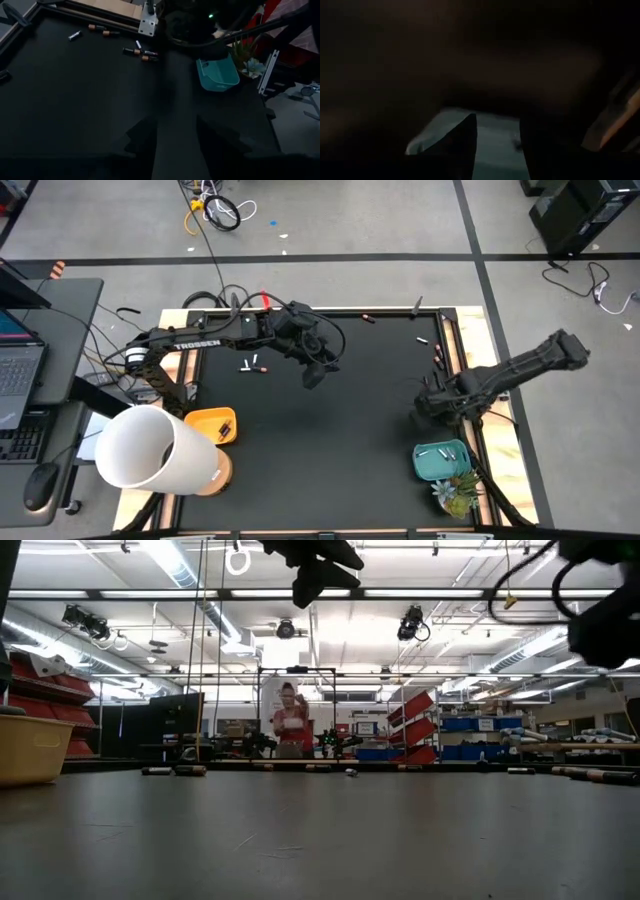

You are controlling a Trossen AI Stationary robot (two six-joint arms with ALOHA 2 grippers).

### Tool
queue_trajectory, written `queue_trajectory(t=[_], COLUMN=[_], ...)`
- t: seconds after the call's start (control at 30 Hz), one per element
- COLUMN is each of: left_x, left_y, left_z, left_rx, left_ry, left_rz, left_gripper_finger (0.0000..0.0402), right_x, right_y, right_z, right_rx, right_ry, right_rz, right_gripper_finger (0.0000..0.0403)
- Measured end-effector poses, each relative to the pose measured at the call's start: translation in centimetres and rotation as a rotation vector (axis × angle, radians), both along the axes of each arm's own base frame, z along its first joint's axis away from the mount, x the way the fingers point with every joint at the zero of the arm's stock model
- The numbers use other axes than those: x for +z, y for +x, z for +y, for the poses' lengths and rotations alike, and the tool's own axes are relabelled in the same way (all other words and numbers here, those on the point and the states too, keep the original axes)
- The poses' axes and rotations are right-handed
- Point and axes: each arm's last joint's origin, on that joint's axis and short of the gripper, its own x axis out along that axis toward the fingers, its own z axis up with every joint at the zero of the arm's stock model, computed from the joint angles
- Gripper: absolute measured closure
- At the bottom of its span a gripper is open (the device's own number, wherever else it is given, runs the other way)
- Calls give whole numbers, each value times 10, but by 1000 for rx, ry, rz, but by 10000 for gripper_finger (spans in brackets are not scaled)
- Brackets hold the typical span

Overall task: Sort batteries
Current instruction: Put the black battery into the yellow bin

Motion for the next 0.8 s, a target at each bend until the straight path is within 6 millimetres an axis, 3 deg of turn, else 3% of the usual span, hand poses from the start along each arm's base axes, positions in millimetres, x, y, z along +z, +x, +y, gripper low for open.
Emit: queue_trajectory(t=[0.17, 0.57, 0.8], left_x=[0, 2, 3], left_y=[0, 2, 2], left_z=[0, 1, 1], left_rx=[13, 35, 37], left_ry=[-19, -4, -3], left_rz=[1, -23, -37], left_gripper_finger=[249, 249, 249], right_x=[-3, -16, -36], right_y=[13, 27, 15], right_z=[-17, -57, -81], right_rx=[-44, -180, -181], right_ry=[37, -124, -127], right_rz=[-120, -71, 76], right_gripper_finger=[269, 277, 277])
